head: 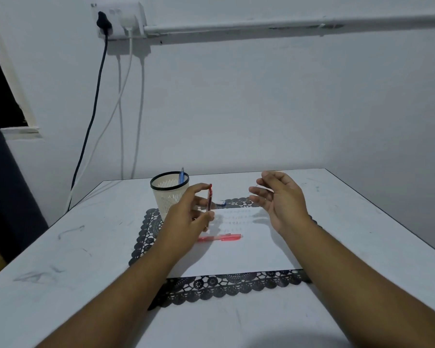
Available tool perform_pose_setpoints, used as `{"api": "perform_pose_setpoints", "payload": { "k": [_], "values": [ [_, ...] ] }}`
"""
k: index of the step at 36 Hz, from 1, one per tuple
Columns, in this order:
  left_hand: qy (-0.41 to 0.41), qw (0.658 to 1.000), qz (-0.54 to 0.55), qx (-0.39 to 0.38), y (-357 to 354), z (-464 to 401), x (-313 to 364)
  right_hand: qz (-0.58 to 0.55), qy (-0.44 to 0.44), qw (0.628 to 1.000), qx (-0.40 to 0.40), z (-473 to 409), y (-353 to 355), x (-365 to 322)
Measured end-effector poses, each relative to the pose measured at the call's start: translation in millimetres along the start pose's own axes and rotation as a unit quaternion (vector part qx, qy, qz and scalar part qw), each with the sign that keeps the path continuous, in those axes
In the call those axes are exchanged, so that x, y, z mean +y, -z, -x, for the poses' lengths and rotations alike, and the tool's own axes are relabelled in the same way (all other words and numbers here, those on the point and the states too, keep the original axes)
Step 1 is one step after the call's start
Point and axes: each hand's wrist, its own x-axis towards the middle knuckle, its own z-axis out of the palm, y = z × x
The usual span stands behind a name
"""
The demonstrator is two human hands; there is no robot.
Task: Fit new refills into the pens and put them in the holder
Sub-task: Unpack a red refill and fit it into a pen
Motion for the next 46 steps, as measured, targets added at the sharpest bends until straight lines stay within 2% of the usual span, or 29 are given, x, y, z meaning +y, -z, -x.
{"api": "perform_pose_setpoints", "payload": {
  "k": [13, 18, 24, 30, 34, 38, 42, 46],
  "values": [
    [-0.005, 0.999, -0.024, -0.034, -10, -17, 9, 0.016, -0.007, 1.000, 0.002, -7, 5, -1],
    [-0.015, 0.993, -0.111, -0.036, -14, -35, 9, 0.029, 0.013, 0.999, 0.014, -8, 7, -4],
    [-0.041, 0.964, -0.259, -0.047, -24, -63, 8, 0.033, 0.023, 0.999, 0.022, -12, 12, -8],
    [-0.043, 0.899, -0.431, -0.070, -32, -87, -1, 0.035, 0.021, 0.999, 0.020, -16, 16, -10],
    [-0.032, 0.810, -0.577, -0.101, -38, -93, -11, 0.044, 0.012, 0.999, 0.017, -17, 19, -9],
    [-0.022, 0.755, -0.639, -0.148, -41, -97, -15, 0.052, 0.002, 0.999, 0.012, -18, 20, -6],
    [-0.041, 0.725, -0.668, -0.163, -47, -97, -18, 0.063, 0.007, 0.998, 0.008, -20, 21, -4],
    [-0.061, 0.732, -0.665, -0.135, -52, -89, -18, 0.077, 0.016, 0.997, 0.008, -22, 22, -1]
  ]
}}
